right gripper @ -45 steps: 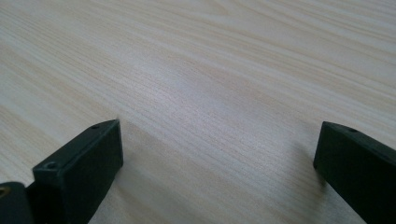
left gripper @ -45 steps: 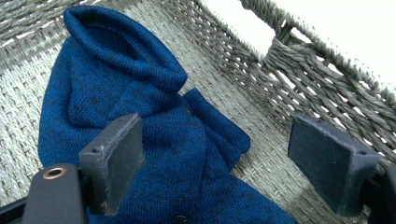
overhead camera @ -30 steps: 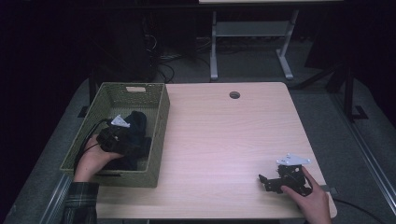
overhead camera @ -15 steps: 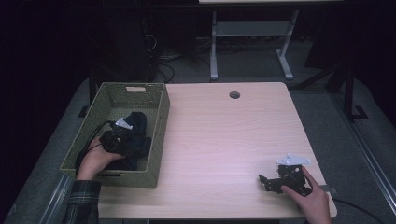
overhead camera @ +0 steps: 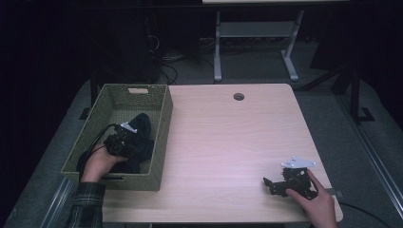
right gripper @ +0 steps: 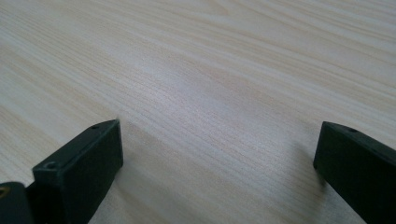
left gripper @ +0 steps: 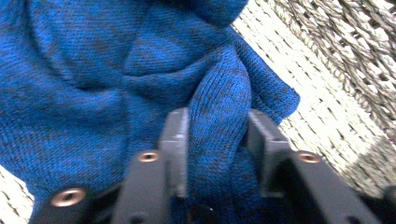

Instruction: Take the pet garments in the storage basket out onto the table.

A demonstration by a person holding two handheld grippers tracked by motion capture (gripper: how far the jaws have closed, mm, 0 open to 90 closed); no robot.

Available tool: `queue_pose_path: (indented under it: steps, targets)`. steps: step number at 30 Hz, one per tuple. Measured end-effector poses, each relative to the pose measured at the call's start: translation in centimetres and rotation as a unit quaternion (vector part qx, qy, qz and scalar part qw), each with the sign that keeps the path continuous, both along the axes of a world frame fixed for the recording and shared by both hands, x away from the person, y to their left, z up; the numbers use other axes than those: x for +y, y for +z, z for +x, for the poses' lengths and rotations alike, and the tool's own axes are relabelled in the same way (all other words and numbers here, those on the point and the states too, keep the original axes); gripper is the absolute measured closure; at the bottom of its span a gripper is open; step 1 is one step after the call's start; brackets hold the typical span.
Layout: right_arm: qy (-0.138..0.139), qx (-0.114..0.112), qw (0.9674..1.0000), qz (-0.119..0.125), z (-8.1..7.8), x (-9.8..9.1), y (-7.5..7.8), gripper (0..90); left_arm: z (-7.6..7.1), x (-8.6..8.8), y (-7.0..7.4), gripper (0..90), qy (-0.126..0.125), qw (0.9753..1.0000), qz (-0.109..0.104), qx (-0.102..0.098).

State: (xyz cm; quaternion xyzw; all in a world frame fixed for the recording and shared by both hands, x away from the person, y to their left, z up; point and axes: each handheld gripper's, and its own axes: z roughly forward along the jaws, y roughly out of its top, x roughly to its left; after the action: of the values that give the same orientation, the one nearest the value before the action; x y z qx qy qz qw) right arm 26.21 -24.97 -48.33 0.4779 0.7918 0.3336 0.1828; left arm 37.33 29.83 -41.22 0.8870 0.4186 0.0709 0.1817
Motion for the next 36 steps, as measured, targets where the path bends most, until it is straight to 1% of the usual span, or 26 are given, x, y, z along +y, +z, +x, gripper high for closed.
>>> queue_pose_path:
  steps: [2,3,6,8,9,12,15,18,21,22,23,24,28,30,32,35,36]
  targets:
    - [0.0,0.0,1.0,0.0,0.0,0.0,0.0,1.1,0.0,0.0,0.2,73.0,0.011,0.9999,-0.001,0.007]
    - [0.0,0.0,1.0,0.0,0.0,0.0,0.0,1.1,0.0,0.0,0.3,74.2,0.014,0.9999,-0.003,0.008]
    - [0.0,0.0,1.0,0.0,0.0,0.0,0.0,1.1,0.0,0.3,0.9,75.5,0.02,0.9997,-0.014,0.002]
    - [0.0,0.0,1.0,0.0,0.0,0.0,0.0,1.1,-0.2,0.5,1.4,75.8,0.023,0.9994,-0.026,-0.009]
    - [0.0,0.0,1.0,0.0,0.0,0.0,0.0,1.1,-0.2,0.6,1.7,75.8,0.026,0.999,-0.033,-0.016]
    - [0.0,0.0,1.0,0.0,0.0,0.0,0.0,1.1,-0.5,0.9,2.5,75.8,0.032,0.9979,-0.049,-0.031]
    - [0.0,0.0,1.0,0.0,0.0,0.0,0.0,1.1,-0.7,1.3,3.4,75.8,0.042,0.9959,-0.064,-0.049]
    - [0.0,0.0,1.0,0.0,0.0,0.0,0.0,1.1,-1.0,1.6,4.3,75.8,0.055,0.9923,-0.086,-0.07]
    - [0.0,0.0,1.0,0.0,0.0,0.0,0.0,1.1,-1.4,2.0,5.2,75.9,0.062,0.9878,-0.111,-0.09]
    - [0.0,0.0,1.0,0.0,0.0,0.0,0.0,1.0,-1.5,2.1,5.6,75.9,0.065,0.9865,-0.115,-0.097]
    - [0.0,0.0,1.0,0.0,0.0,0.0,0.0,1.1,-1.6,2.2,5.9,75.9,0.07,0.9845,-0.122,-0.105]
    - [0.0,0.0,1.0,0.0,0.0,0.0,0.0,1.0,-1.7,2.2,6.2,75.9,0.069,0.9838,-0.124,-0.109]
    - [0.0,0.0,1.0,0.0,0.0,0.0,0.0,1.0,-2.0,2.5,7.3,75.9,0.078,0.9775,-0.143,-0.133]
    - [-0.001,0.0,1.0,0.0,0.0,0.0,0.0,1.1,-2.1,2.6,7.9,75.9,0.078,0.9748,-0.153,-0.142]
    - [-0.001,0.0,1.0,0.0,0.0,0.0,0.0,1.1,-2.3,2.5,8.6,75.9,0.08,0.9712,-0.163,-0.154]
    - [-0.001,0.0,1.0,0.0,0.0,0.0,0.0,1.1,-2.5,2.6,9.4,75.8,0.077,0.9678,-0.175,-0.164]
    - [-0.001,0.0,1.0,0.001,0.0,0.0,0.0,1.1,-2.5,2.5,9.7,75.8,0.077,0.966,-0.181,-0.167]
